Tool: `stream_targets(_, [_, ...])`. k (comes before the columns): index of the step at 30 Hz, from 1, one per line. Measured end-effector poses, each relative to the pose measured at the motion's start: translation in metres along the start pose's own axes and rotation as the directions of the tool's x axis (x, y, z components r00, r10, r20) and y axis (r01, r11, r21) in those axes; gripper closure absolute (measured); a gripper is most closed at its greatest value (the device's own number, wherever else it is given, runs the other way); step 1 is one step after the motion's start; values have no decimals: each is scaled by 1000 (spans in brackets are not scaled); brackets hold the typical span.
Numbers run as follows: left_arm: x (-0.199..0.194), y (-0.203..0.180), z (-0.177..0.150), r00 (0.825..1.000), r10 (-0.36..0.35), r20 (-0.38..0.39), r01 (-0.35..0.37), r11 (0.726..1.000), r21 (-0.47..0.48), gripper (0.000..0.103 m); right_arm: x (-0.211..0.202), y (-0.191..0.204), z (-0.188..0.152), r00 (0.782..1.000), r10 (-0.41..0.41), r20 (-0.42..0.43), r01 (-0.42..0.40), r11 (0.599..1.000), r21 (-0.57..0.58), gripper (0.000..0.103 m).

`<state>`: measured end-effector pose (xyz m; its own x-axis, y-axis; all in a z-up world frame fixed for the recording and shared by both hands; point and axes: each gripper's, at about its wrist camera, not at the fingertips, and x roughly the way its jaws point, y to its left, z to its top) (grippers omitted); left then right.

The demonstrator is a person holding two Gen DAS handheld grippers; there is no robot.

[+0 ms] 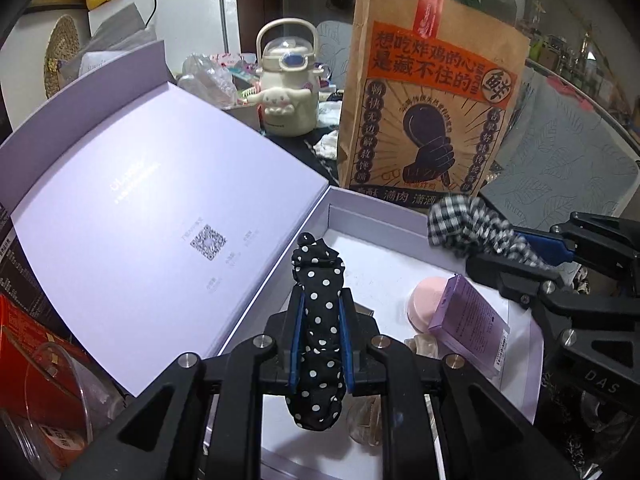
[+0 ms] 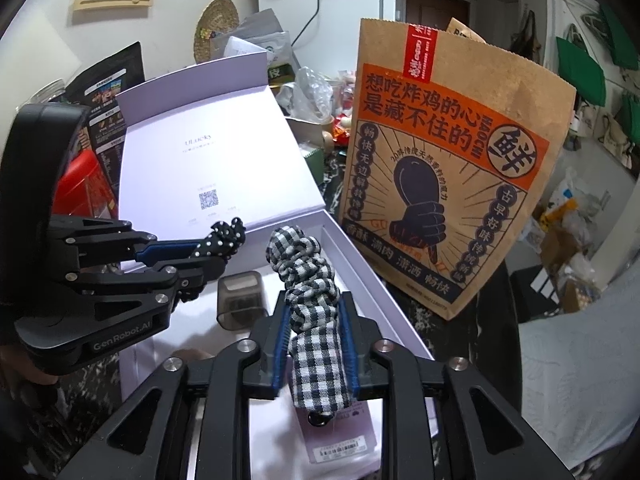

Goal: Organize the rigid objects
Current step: 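Lower the gingham scrunchie with right tool while left tool lowers polka-dot scrunchie into box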

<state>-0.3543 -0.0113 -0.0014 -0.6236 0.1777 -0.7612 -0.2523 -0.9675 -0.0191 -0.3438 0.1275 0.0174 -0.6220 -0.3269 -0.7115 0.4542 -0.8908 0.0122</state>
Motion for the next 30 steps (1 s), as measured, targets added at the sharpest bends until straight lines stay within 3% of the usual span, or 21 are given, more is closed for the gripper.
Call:
stream_targets(4, [-2,0,0,1000,14,7,-14,1000,-7,87,-5,-1,-1,1000,-22,5,22,1000,3,52])
stream_targets(19, [-7,-3,-5,1000,14,-4,-14,999,-35,87,-29,-1,-7,996,-87,5,87,996,3,50])
stream_targets(26, [-3,0,-8,998,25,-63,-28,998,-62,85,-40,0,-10,995,-93,17,93,996,5,50])
stream_targets(29, [-7,-1,-9,998,34,-58,-38,997,-61,77,-44,1,-10,995,-100,22,100,995,0,50])
stream_targets(30, [-8,-1,-9,998,34,-56,-38,997,-62,69,-46,2,-11,995,-102,24,102,995,-1,50])
